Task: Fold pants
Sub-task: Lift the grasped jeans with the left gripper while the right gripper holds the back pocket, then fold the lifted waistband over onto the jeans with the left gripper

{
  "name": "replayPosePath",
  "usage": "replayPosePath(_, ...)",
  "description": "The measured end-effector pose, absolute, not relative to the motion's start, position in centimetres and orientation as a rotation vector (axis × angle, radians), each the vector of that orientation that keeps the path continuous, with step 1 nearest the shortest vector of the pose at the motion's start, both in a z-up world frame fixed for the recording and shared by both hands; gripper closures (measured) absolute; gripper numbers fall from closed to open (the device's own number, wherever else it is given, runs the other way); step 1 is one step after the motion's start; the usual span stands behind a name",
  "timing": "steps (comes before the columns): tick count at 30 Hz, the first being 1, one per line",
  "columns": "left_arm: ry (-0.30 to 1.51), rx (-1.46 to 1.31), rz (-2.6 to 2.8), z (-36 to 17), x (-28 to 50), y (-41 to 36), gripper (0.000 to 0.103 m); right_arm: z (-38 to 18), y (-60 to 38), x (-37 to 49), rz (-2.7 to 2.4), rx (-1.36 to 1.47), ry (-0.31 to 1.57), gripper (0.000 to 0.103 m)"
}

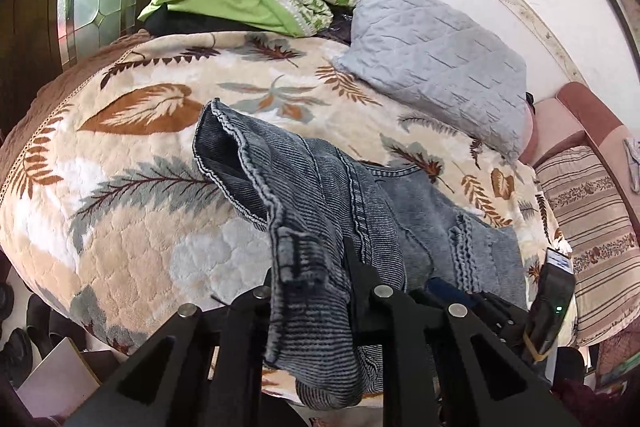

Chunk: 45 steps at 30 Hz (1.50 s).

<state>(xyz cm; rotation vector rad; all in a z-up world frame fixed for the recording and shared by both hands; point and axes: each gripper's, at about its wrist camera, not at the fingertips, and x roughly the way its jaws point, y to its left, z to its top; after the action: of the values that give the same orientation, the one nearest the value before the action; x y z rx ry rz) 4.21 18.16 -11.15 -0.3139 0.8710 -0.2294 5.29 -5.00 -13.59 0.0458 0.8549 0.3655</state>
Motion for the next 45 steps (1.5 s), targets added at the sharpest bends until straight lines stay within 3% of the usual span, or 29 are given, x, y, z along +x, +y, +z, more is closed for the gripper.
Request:
replayPosePath(19, 0.781, -0.116, -0.333, -4.0, 1.5, 9.9, 0.086, -14.2, -7.5, 5.4, 0.479, 0.171, 0.883, 0.067)
replayPosePath(26, 0.764, -0.026, -0.395, -2.2, 0.6, 5.1, 0.086, -12.6, -11.3, 4.4, 0.525, 0.342, 0.859, 0.067)
replayPosePath(36, 0.794, 0.110, -0.525, -2.1, -0.6, -4.6, 0.086, -9.4, -17.1, 2.2, 0.646, 0.557, 0.675, 0.067)
replayPosePath(45, 0.880, 0.148, -0.646, -3.5, 1.8, -12.0, 0.084, -9.6, -23.8, 1.6, 0.555, 0.672, 0.651, 0.066)
